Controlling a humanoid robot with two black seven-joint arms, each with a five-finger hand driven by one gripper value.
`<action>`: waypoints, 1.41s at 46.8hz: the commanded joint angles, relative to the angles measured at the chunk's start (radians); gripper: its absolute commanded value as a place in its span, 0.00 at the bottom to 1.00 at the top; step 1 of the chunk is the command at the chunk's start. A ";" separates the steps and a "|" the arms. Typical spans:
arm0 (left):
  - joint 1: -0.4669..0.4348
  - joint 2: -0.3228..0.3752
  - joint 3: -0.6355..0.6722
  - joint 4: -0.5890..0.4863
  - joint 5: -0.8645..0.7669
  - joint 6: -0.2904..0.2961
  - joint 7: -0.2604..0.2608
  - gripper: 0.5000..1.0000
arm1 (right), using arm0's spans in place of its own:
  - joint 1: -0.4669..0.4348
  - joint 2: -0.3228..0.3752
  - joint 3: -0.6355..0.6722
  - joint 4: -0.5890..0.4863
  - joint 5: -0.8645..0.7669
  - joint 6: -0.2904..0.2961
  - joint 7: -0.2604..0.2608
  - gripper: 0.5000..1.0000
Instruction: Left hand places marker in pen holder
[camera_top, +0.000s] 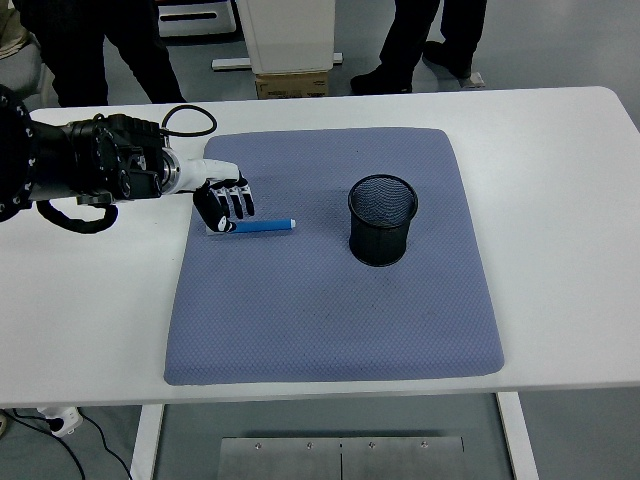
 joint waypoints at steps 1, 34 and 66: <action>0.003 0.000 0.000 0.000 0.001 0.000 0.000 0.28 | 0.000 0.000 0.000 -0.001 0.000 0.001 0.000 1.00; 0.023 0.000 0.006 0.004 0.007 0.033 -0.001 0.30 | 0.000 0.000 0.000 -0.001 0.000 0.001 0.000 1.00; 0.023 0.000 0.023 0.004 0.004 0.033 -0.001 0.28 | 0.000 0.000 0.000 0.001 0.000 0.000 0.000 1.00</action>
